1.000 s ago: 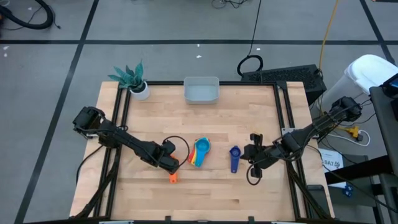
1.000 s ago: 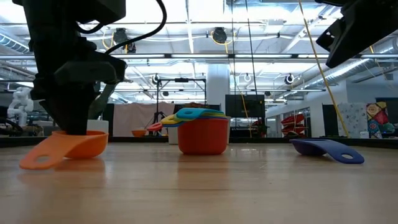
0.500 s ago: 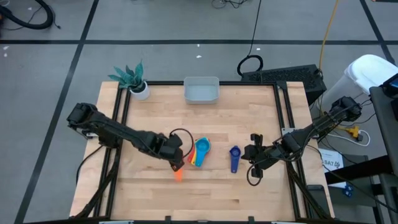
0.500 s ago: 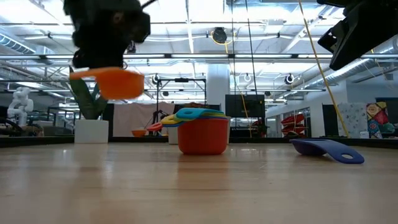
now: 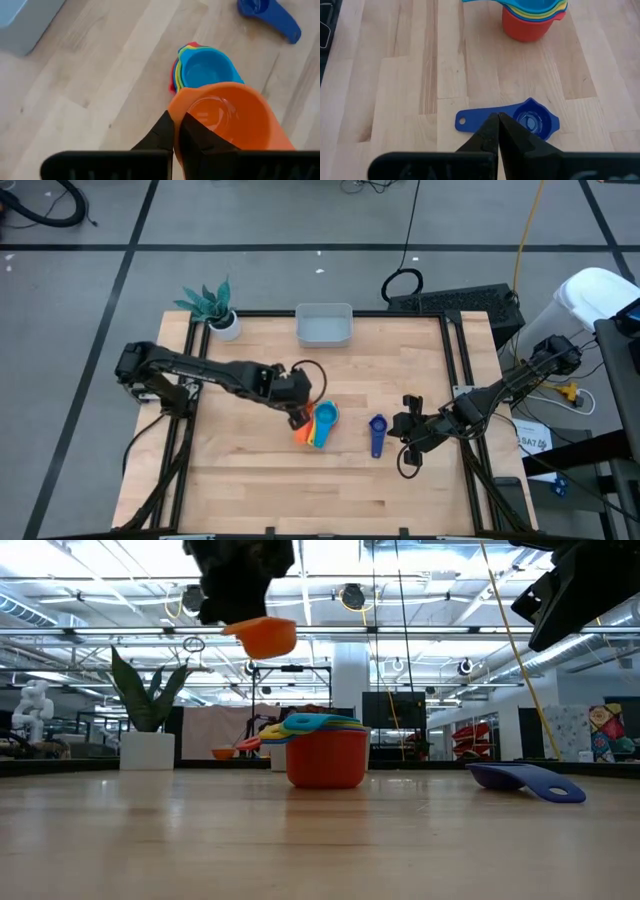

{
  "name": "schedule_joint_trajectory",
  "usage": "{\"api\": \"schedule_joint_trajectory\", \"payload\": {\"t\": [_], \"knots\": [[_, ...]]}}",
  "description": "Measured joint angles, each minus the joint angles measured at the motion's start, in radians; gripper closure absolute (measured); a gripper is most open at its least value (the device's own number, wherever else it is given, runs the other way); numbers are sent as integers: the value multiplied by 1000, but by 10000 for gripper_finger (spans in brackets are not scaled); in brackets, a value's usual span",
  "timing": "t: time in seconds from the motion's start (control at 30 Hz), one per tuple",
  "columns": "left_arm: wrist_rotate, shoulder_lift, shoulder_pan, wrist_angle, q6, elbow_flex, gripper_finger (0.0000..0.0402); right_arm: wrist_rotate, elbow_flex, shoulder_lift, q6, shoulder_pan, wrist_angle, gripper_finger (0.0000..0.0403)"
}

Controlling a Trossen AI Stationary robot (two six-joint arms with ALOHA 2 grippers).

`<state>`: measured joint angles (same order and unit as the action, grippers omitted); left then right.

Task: Nest measuring cups in basket
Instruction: Stack the orange measuring cup on top of the light blue measuring cup

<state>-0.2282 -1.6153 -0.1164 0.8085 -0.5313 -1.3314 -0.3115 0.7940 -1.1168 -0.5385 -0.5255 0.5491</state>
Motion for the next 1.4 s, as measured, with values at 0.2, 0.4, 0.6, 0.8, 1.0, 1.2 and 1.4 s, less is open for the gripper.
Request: {"api": "schedule_joint_trajectory", "payload": {"t": [0.2, 0.4, 0.6, 0.8, 1.0, 1.2, 1.4], "knots": [[21, -123, 0, 13, 78, -121, 392, -4, 0, 0, 0, 0, -8, 403], [22, -240, 5, 112, 115, -246, 392, -2, 0, 0, -3, 0, -6, 403], [44, -279, 18, 154, 101, -292, 392, -2, 0, 0, -4, 0, -8, 403], [43, -284, 30, 127, 78, -293, 392, -2, 0, 0, -2, 0, -12, 403], [38, -284, 35, 104, 73, -293, 392, -2, 0, 0, 2, 0, -14, 403], [28, -326, 30, 107, 75, -292, 392, -1, 0, 0, 2, 0, -15, 403], [36, -368, 23, 107, 74, -292, 392, -1, 0, 0, 3, 0, -22, 403]]}}
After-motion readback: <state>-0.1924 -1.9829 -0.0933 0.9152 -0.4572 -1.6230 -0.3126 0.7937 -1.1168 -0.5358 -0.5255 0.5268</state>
